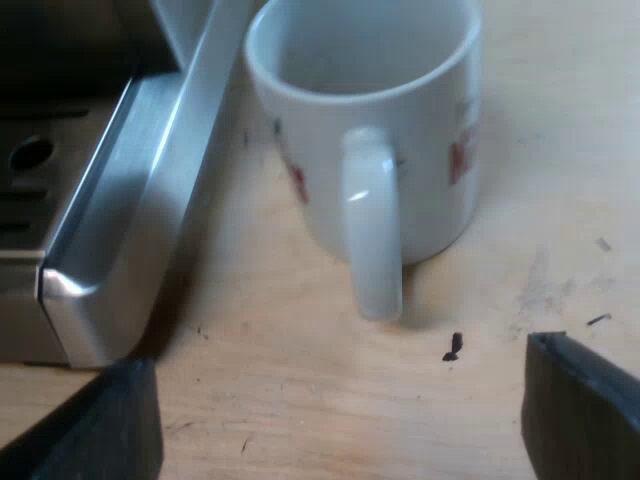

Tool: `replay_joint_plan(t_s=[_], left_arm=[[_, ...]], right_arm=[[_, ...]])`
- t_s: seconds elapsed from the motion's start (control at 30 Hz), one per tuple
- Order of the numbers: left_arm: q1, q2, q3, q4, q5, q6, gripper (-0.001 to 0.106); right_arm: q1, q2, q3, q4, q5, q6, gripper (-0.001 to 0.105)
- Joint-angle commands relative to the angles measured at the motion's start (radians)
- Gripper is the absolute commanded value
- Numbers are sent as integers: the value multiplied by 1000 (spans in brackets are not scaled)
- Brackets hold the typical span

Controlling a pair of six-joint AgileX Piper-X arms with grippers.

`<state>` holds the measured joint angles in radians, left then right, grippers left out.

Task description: Place mug into machine

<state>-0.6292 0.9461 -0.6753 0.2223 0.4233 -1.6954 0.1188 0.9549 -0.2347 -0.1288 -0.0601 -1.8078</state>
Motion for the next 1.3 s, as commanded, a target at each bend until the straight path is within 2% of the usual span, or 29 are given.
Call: replay_joint_plan(t_s=[0.03, 0.07, 0.13, 0.23, 0.37, 0.67, 0.9, 1.07, 1.3], left_arm=[[-4, -3, -9, -18, -10, -1, 71], [-4, -3, -9, -18, -10, -1, 71], [-4, -3, -9, -18, -10, -1, 71], [-4, -3, -9, -18, -10, -1, 71], [-4, -3, -9, -18, -10, -1, 71], [-4, -3, -9, -18, -10, -1, 71], [-4, -3, -9, -18, -10, 1, 71], [-4, -3, -9, -18, -10, 1, 71], [-4, -3, -9, -18, -10, 1, 71]], right_arm=[[50, 42, -1, -65, 132, -10, 76], [71, 66, -1, -106, 200, 17, 76], [88, 103, -1, -175, 250, 58, 76], [95, 161, -1, -251, 253, 102, 76], [95, 239, -1, -301, 249, 107, 76], [95, 378, -1, -499, 227, 101, 76], [95, 471, -14, -563, 227, 85, 76], [95, 546, -70, -585, 227, 24, 76], [95, 609, -142, -585, 227, 24, 76]])
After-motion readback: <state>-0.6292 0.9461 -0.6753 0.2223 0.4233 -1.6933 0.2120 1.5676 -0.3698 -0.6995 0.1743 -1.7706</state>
